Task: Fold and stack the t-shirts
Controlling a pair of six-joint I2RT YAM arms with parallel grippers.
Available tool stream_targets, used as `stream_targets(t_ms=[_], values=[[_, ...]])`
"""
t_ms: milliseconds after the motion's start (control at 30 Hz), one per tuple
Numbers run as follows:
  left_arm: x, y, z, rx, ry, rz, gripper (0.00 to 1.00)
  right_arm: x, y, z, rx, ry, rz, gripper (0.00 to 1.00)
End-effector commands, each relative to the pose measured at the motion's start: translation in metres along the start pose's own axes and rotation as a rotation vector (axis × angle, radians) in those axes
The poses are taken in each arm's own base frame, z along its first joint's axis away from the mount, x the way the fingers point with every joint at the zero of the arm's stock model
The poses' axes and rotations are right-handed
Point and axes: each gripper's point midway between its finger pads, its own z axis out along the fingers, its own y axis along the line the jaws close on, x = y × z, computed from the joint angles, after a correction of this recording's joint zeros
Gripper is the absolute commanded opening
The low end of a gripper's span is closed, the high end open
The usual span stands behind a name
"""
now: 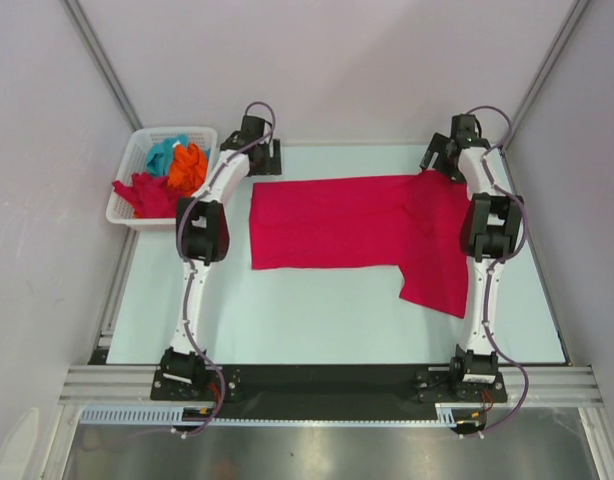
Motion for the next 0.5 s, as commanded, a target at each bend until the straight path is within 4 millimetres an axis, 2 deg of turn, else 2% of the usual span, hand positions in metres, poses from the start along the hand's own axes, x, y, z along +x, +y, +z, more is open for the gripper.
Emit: stream_targets(t_ms=[0,33,67,100,133,167,200,233,267,300,333,367,400,433,467], values=[[-0.122,-0.022,-0.169,0.099,-0.356,0.009,0.88,-0.079,0.041,-0.142,-0.16,-0.248,-0.028,1.0],[-0.128,-0.024,-0.192,0.114,-0.392,0.006,0.88,-0.104,0.049,-0.2,-0.207,-0.366,-0.022,1.0],[-0.104,-0.022,-0.188,0.11,-0.344,0.009,0.89,-0.103,0.049,-0.218,-0.218,-0.387,-0.007,1.0],[-0.095,-0.028,-0.199,0.123,-0.343,-0.002,0.88,-0.079,0.039,-0.213,-0.194,-0.343,-0.002,1.0],[-0.109,-0.031,-0.25,0.159,-0.444,-0.018,0.89,-0.076,0.034,-0.232,-0.189,-0.365,0.013,1.0],[-0.097,-0.033,-0.258,0.169,-0.444,-0.026,0.89,-0.072,0.032,-0.265,-0.207,-0.397,0.046,1.0],[-0.053,-0.034,-0.246,0.145,-0.371,-0.043,0.89,-0.062,0.024,-0.276,-0.187,-0.4,0.068,1.0],[-0.056,-0.034,-0.283,0.17,-0.459,-0.069,0.9,-0.024,0.005,-0.259,-0.134,-0.321,0.098,1.0],[-0.009,-0.027,-0.267,0.149,-0.385,-0.077,0.9,-0.016,-0.001,-0.29,-0.147,-0.361,0.124,1.0],[0.008,-0.025,-0.271,0.149,-0.374,-0.164,0.89,-0.001,-0.007,-0.292,-0.15,-0.349,0.171,1.0],[0.01,-0.017,-0.297,0.162,-0.437,-0.228,0.89,0.042,-0.026,-0.272,-0.109,-0.27,0.205,1.0],[0.057,-0.009,-0.277,0.143,-0.362,-0.251,0.88,0.047,-0.028,-0.294,-0.141,-0.312,0.229,1.0],[0.072,-0.006,-0.278,0.147,-0.36,-0.321,0.88,0.063,-0.034,-0.293,-0.146,-0.293,0.259,1.0],[0.082,0.001,-0.281,0.138,-0.381,-0.363,0.85,0.089,-0.046,-0.286,-0.114,-0.254,0.278,1.0],[0.11,0.011,-0.28,0.118,-0.362,-0.433,0.84,0.103,-0.051,-0.285,-0.102,-0.243,0.287,1.0]])
